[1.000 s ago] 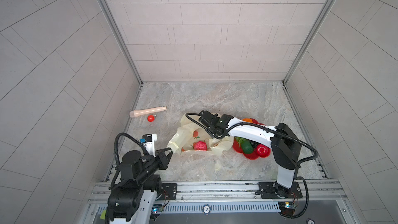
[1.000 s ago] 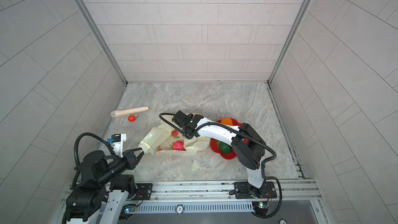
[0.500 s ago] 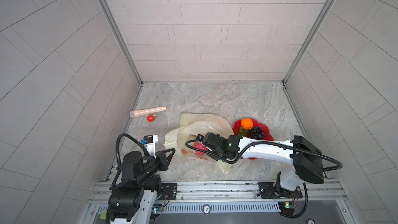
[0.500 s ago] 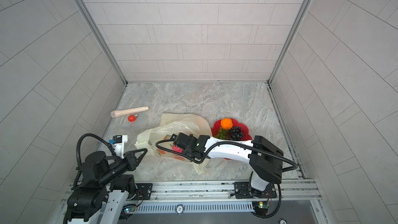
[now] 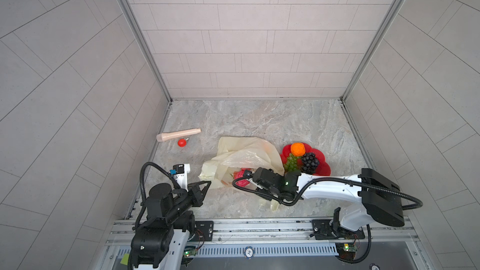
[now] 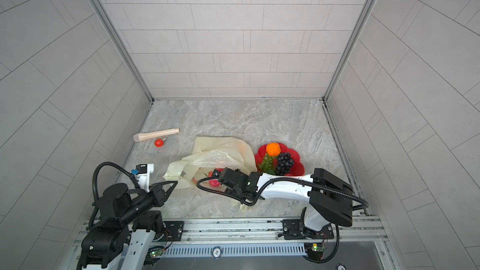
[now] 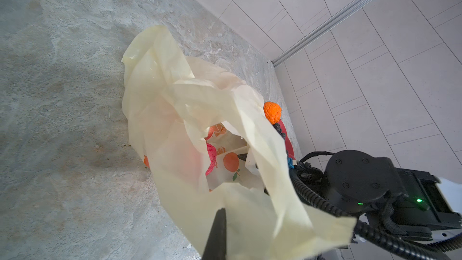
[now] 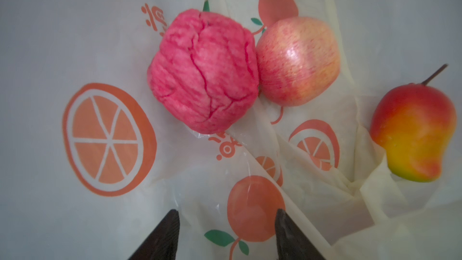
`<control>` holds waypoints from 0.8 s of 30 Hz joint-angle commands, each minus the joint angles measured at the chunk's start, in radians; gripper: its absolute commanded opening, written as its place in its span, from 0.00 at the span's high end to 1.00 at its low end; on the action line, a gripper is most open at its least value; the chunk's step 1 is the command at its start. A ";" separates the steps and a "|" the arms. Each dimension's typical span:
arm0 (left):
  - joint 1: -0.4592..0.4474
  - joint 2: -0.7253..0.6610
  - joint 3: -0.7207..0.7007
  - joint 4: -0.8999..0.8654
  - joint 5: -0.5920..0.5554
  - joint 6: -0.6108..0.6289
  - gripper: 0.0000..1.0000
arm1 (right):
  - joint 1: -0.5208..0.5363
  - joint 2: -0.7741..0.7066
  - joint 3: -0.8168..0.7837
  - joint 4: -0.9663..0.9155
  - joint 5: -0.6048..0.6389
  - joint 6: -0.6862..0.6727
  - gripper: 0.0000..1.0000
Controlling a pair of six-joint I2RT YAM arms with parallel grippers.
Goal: Take fruits out of the plastic bag
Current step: Adjust the plastic bag at the center of the board.
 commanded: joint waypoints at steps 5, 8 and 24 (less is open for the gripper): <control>0.006 0.137 0.105 0.027 -0.002 0.033 0.97 | -0.038 0.048 0.230 -0.075 0.139 0.027 0.28; 0.002 0.255 0.198 0.025 -0.011 0.099 0.97 | -0.095 0.095 0.312 -0.105 0.129 0.034 0.23; -0.008 0.578 0.314 0.241 0.028 0.143 0.98 | -0.315 0.214 0.625 -0.331 -0.005 0.007 0.23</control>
